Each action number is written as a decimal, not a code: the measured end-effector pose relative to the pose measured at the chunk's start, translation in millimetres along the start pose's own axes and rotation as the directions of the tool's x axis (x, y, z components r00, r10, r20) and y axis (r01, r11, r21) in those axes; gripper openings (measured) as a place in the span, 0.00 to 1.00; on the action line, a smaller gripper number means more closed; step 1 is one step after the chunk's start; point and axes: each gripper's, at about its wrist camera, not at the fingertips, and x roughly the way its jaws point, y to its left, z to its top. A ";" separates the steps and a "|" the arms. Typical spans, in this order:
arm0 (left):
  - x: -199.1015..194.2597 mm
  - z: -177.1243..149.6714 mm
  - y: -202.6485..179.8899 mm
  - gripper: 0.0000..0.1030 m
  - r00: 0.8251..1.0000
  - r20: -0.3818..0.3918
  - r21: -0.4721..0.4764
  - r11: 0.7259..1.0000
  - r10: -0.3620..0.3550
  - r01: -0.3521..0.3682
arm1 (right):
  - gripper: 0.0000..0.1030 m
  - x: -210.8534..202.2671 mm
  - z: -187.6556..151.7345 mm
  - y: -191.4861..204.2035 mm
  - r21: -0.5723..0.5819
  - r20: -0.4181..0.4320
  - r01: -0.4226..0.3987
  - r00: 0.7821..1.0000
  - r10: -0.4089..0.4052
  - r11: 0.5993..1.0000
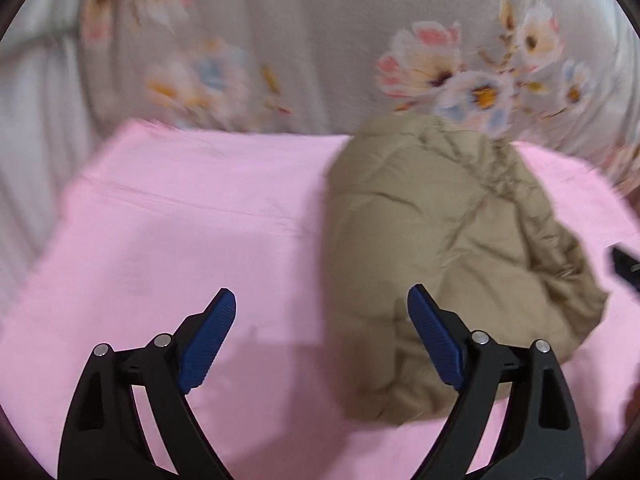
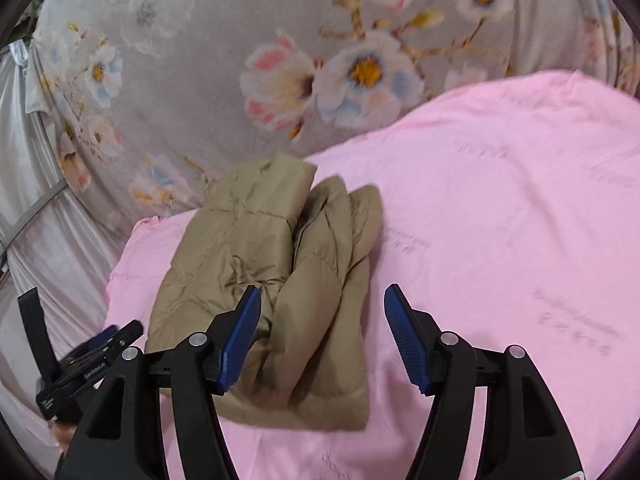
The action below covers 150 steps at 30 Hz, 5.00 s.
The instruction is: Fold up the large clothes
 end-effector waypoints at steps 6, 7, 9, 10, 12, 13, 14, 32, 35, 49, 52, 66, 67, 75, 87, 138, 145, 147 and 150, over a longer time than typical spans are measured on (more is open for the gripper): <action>-18.5 -5.7 -37.2 0.83 0.993 -0.036 -0.024 0.993 0.114 -0.115 | 0.12 7.9 -27.7 71.4 -0.287 0.040 0.178 0.984 -0.174 0.941; -14.1 -7.2 -43.1 0.82 0.992 -0.054 -0.031 0.992 0.118 -0.120 | 0.09 13.5 -32.1 75.4 -0.304 0.042 0.186 0.982 -0.182 0.934; -6.5 -9.6 -52.9 0.81 0.988 -0.069 -0.030 0.989 0.141 -0.143 | 0.09 26.9 -38.2 76.8 -0.316 0.039 0.204 0.979 -0.202 0.927; -2.2 -11.8 -56.4 0.81 0.985 -0.080 -0.026 0.988 0.150 -0.153 | 0.09 33.9 -40.0 74.4 -0.316 0.031 0.214 0.976 -0.215 0.924; 7.3 -16.7 -58.9 0.81 0.984 -0.108 -0.049 0.988 0.142 -0.148 | 0.09 48.0 -44.2 63.4 -0.299 -0.012 0.216 0.973 -0.230 0.929; 12.9 -18.8 -59.1 0.81 0.983 -0.125 -0.060 0.988 0.135 -0.143 | 0.09 54.2 -45.7 57.3 -0.284 -0.037 0.212 0.972 -0.232 0.935; 16.6 -20.6 -59.8 0.81 0.982 -0.135 -0.065 0.988 0.129 -0.139 | 0.09 60.0 -48.1 50.0 -0.265 -0.060 0.205 0.972 -0.228 0.942; 41.2 -45.2 -76.4 0.81 0.988 -0.111 -0.072 0.991 0.109 -0.117 | 0.10 87.0 -65.8 37.3 -0.283 -0.113 0.213 0.961 -0.253 0.935; 42.5 -46.3 -78.7 0.81 0.988 -0.107 -0.066 0.990 0.116 -0.123 | 0.10 87.1 -65.9 36.6 -0.281 -0.115 0.212 0.961 -0.252 0.936; -5.3 -73.2 -68.6 0.90 0.995 -0.067 -0.104 0.991 0.080 -0.086 | 0.65 25.6 -78.0 29.5 -0.279 -0.011 0.285 0.954 -0.300 0.917; -25.4 -86.0 -66.1 0.93 0.996 -0.055 -0.115 0.991 0.065 -0.071 | 0.69 9.5 -94.8 16.6 -0.239 -0.091 0.258 0.954 -0.286 0.936; -79.9 -130.0 -84.9 0.95 0.996 -0.074 -0.069 0.996 0.051 -0.056 | 0.84 -57.3 -130.3 12.4 -0.240 0.034 0.336 0.941 -0.338 0.911; -82.3 -131.0 -85.1 0.95 0.996 -0.069 -0.069 0.996 0.056 -0.060 | 0.84 -58.7 -130.4 13.1 -0.245 0.041 0.338 0.940 -0.338 0.909; -87.2 -134.8 -85.1 0.95 0.994 -0.074 -0.070 0.994 0.076 -0.081 | 0.84 -61.1 -134.4 13.3 -0.262 0.039 0.363 0.930 -0.366 0.894; -99.6 -153.1 -77.9 0.95 0.989 -0.127 -0.071 0.994 0.073 -0.082 | 0.84 -64.5 -159.3 8.0 -0.252 -0.132 0.259 0.945 -0.299 0.932; -116.5 -171.1 -70.9 0.94 0.981 -0.147 -0.063 0.989 0.127 -0.137 | 0.84 -79.7 -181.1 19.0 -0.293 -0.158 0.262 0.935 -0.317 0.920; -116.4 -171.1 -70.0 0.94 0.981 -0.146 -0.060 0.988 0.130 -0.140 | 0.84 -79.2 -181.5 19.8 -0.293 -0.160 0.264 0.934 -0.319 0.919; -116.4 -171.2 -70.2 0.94 0.981 -0.146 -0.061 0.988 0.131 -0.141 | 0.84 -79.1 -181.4 19.6 -0.293 -0.160 0.263 0.934 -0.318 0.919; -116.3 -171.1 -70.0 0.94 0.981 -0.146 -0.060 0.988 0.131 -0.141 | 0.84 -79.1 -181.7 19.9 -0.293 -0.161 0.263 0.934 -0.318 0.919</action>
